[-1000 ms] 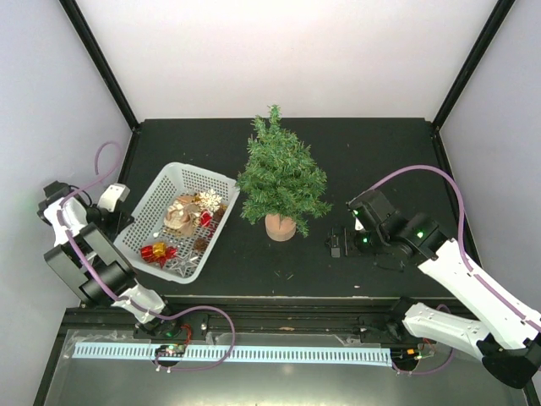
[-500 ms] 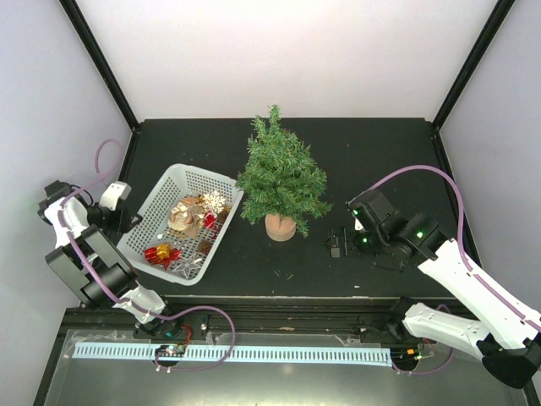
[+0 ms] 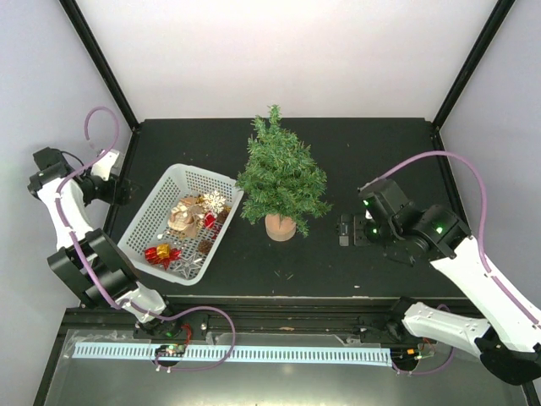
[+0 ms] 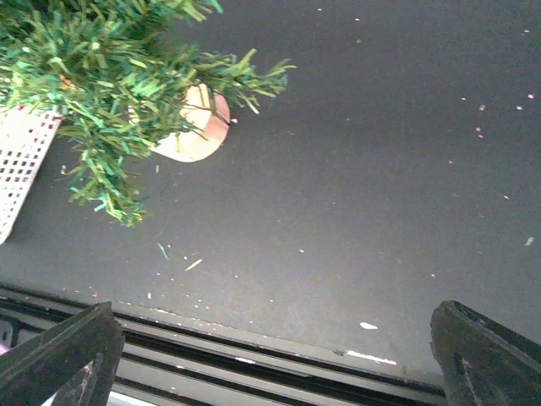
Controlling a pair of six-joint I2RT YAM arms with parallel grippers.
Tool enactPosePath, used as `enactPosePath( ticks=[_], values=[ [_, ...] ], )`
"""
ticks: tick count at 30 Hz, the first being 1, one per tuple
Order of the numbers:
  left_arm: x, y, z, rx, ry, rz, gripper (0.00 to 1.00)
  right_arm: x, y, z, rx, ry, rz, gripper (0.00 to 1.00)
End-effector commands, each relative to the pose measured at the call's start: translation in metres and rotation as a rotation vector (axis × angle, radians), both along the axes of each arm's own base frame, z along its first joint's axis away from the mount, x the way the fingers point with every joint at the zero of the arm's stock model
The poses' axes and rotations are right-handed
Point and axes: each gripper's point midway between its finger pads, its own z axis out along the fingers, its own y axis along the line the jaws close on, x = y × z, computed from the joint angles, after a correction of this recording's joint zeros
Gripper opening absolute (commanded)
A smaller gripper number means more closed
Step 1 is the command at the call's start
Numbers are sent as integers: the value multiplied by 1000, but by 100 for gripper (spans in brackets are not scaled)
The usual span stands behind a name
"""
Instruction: Decorate the small christmas tree
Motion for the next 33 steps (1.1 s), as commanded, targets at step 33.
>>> enactPosePath(
  ticks=[33],
  values=[
    [36, -155, -35, 200, 209, -437, 56, -18, -30, -25, -43, 10, -18, 100]
  ],
)
